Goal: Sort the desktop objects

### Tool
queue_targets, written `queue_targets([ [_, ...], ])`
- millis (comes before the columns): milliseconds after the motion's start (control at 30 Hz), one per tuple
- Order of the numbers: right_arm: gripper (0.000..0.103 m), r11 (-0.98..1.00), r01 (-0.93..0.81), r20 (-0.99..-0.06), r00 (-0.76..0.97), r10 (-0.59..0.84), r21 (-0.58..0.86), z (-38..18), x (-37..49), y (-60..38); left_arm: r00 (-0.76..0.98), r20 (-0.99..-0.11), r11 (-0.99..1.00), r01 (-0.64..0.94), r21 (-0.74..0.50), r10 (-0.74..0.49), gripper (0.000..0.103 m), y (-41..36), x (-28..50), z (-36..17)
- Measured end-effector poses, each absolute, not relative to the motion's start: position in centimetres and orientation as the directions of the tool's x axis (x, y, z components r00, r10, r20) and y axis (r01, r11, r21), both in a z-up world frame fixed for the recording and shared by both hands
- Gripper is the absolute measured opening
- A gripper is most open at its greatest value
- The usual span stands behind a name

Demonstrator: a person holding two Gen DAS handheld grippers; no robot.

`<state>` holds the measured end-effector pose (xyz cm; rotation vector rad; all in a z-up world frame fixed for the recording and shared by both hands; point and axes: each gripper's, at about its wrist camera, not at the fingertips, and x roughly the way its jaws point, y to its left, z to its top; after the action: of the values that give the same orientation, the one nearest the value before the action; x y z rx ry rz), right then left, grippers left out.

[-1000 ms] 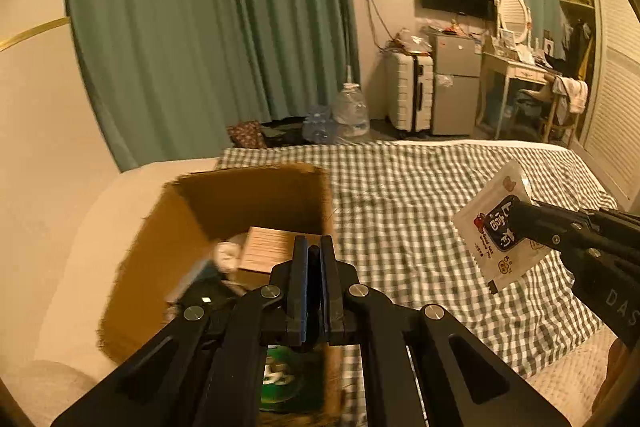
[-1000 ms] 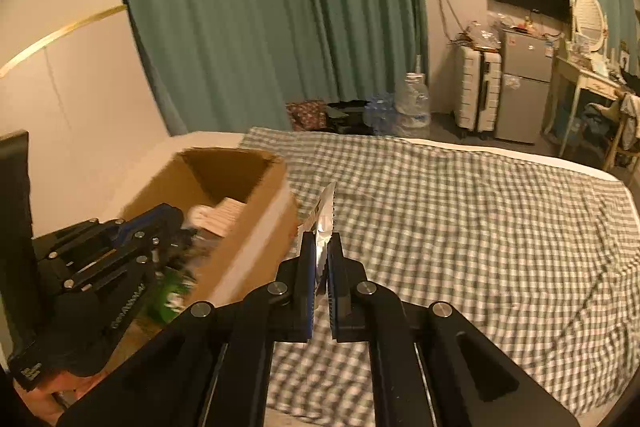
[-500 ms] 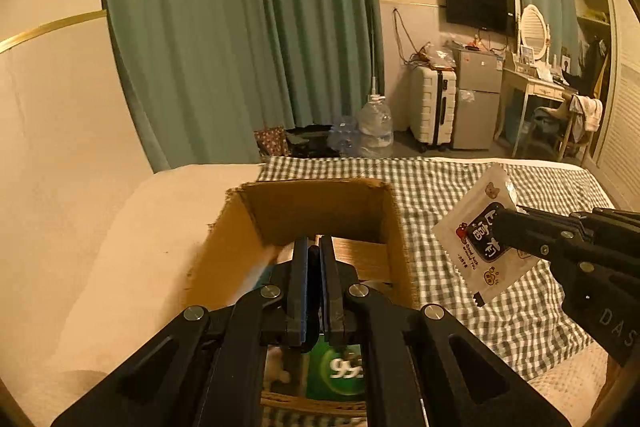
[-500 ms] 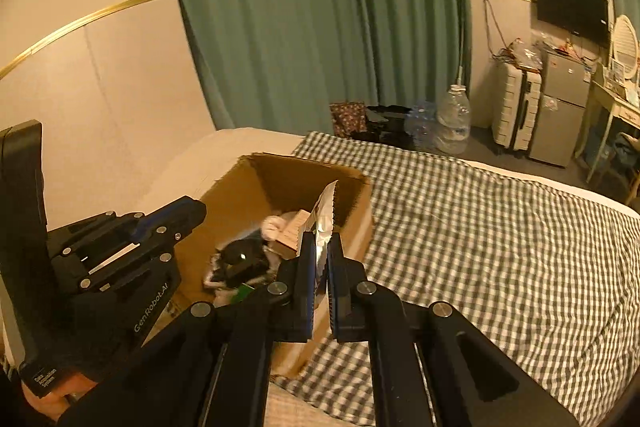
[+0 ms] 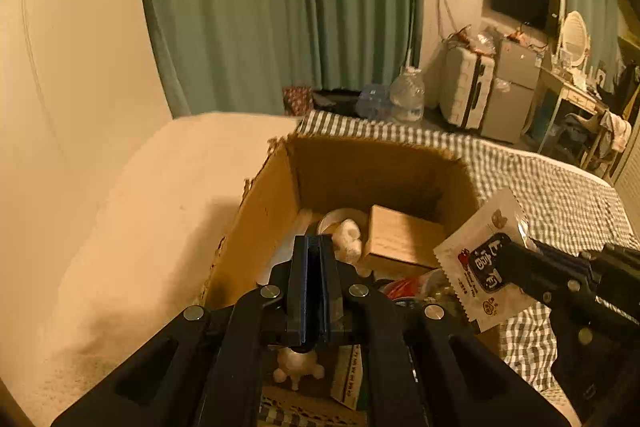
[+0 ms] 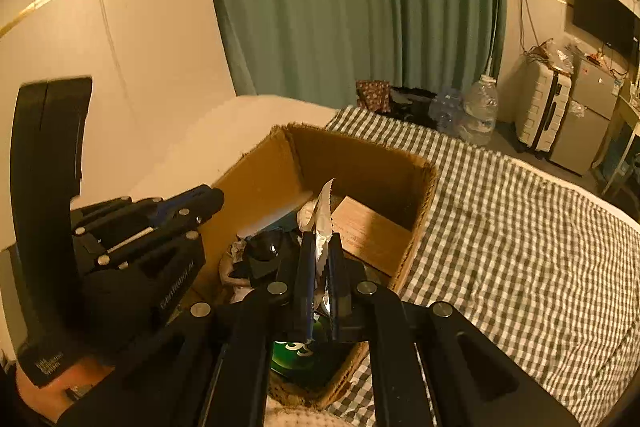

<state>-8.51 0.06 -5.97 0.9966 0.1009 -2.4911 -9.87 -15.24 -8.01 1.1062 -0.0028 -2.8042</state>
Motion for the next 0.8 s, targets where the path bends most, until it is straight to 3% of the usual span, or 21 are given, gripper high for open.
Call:
queue_targets([
  [233, 0.005, -0.891, 0.441, -0.703, -0.601, -0.380, 0.105, -8.5, -10.0, -0.8, -0.665, -0.733, -0.987, 0.147, 0.061, -0.145, 0.005, -15.6, -11.4, -10.1],
  [533, 0.008, -0.892, 0.435, -0.707, -0.591, -0.388, 0.125, -9.3, -10.8, -0.6, -0.661, -0.734, -0.985, 0.159, 0.060, -0.152, 0.009, -15.4, -11.3, -10.0],
  [567, 0.012, -0.893, 0.428, -0.702, -0.593, -0.393, 0.138, -9.1, -10.8, -0.3, -0.663, -0.732, -0.985, 0.161, 0.065, -0.157, 0.015, -15.4, -11.2, -9.9],
  [633, 0.022, -0.895, 0.421, -0.694, -0.600, -0.398, 0.149, -8.8, -10.8, 0.0, -0.665, -0.728, -0.983, 0.164, 0.080, -0.170, 0.037, -15.4, -11.0, -9.8],
  [667, 0.031, -0.895, 0.420, -0.691, -0.604, -0.397, 0.147, -8.7, -10.6, 0.1, -0.667, -0.725, -0.983, 0.165, 0.083, -0.174, 0.056, -15.3, -10.9, -9.7],
  [700, 0.037, -0.896, 0.421, -0.689, -0.608, -0.395, 0.143, -8.5, -10.4, 0.2, -0.672, -0.720, -0.983, 0.165, 0.082, -0.172, 0.059, -15.3, -10.8, -9.6],
  [800, 0.043, -0.898, 0.422, -0.683, -0.621, -0.384, 0.121, -8.2, -9.4, 0.5, -0.685, -0.709, -0.984, 0.159, 0.079, -0.167, 0.063, -14.9, -10.4, -9.2],
])
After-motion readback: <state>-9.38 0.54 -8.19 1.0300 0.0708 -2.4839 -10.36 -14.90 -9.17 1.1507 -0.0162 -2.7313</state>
